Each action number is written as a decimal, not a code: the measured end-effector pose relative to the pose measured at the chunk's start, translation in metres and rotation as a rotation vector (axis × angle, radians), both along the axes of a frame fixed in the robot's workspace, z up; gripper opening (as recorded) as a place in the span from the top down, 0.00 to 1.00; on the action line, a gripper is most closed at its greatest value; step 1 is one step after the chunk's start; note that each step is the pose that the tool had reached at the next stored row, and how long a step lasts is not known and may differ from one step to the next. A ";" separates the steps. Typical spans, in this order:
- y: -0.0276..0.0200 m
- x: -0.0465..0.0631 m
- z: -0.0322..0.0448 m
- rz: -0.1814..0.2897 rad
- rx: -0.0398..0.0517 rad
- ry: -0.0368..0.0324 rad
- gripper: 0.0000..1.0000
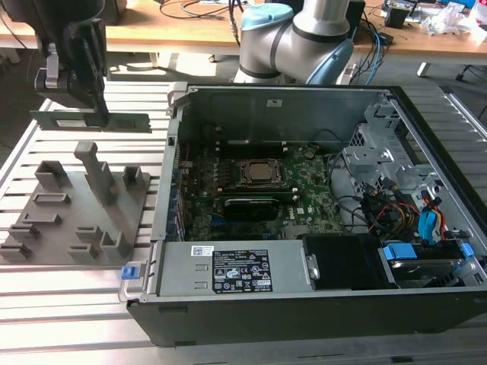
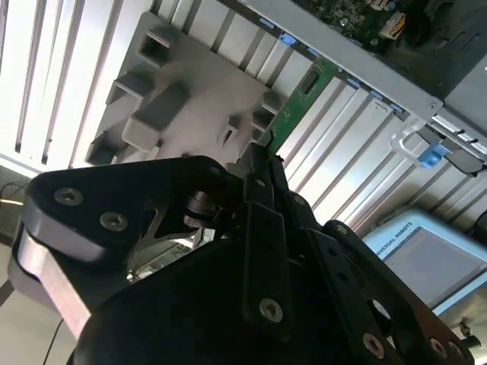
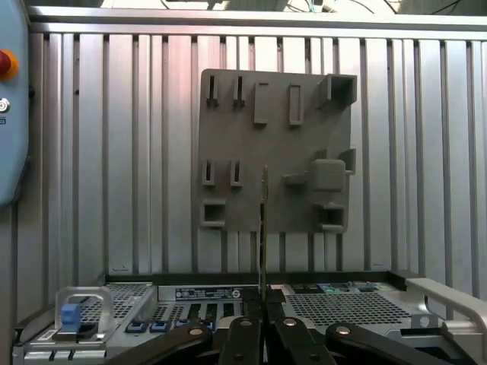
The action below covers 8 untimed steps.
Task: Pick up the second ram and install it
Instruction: 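Pick up the second ram and move it above second insertion slot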
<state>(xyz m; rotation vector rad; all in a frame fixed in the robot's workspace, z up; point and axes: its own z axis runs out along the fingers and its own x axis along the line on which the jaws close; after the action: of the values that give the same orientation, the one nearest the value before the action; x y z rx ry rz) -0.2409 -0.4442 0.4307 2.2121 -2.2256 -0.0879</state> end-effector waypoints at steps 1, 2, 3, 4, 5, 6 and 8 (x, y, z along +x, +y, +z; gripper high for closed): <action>0.0000 0.005 0.0000 0.000 0.0001 0.0000 0.86; 0.0000 0.011 0.0000 0.000 0.0000 0.0001 0.86; 0.0000 0.018 0.0001 0.000 -0.0001 0.0001 0.86; 0.0000 0.024 0.0000 0.000 0.0000 0.0001 0.86; 0.0000 0.028 0.0000 0.000 0.0000 0.0001 0.86; 0.0000 0.030 0.0000 0.000 0.0000 0.0002 0.86; 0.0000 0.036 0.0000 0.000 0.0000 0.0002 0.86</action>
<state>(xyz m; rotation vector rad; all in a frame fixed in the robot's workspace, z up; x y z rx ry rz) -0.2045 -0.4442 0.4307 2.2120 -2.2256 -0.0881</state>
